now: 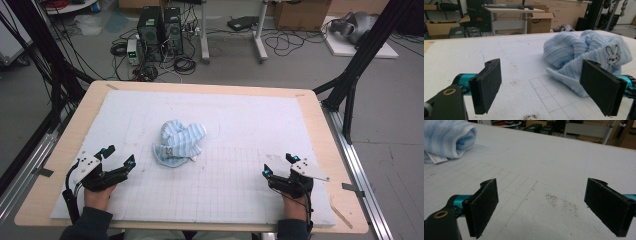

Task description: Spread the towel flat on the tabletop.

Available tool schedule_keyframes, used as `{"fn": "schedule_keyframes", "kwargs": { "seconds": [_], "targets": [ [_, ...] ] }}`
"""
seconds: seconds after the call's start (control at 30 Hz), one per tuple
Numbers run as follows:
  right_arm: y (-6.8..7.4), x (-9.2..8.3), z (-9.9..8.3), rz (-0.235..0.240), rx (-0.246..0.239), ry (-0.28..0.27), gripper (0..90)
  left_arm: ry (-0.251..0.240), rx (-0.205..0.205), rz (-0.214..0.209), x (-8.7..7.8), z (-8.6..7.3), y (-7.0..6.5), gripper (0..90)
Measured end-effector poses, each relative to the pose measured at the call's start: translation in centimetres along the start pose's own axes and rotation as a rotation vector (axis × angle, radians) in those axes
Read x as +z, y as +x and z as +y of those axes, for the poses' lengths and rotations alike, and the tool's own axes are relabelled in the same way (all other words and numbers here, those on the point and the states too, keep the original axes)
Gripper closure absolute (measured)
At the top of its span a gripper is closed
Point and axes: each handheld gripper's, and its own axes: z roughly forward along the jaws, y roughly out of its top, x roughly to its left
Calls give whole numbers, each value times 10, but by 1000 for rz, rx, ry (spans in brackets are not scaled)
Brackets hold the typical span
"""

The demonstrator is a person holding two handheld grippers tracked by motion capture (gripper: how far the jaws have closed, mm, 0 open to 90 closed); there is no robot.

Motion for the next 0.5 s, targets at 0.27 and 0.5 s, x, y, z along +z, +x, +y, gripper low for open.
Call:
{"fn": "schedule_keyframes", "kwargs": {
  "seconds": [0.27, 0.5],
  "targets": [
    [-1, 1, 0, -4, 14, 9, 112, 3, -3, 4, 0, 0, 0, 184],
    [0, 1, 0, -12, 10, 15, 112, 5, -3, -2, 0, 0, 0, 184]
  ]
}}
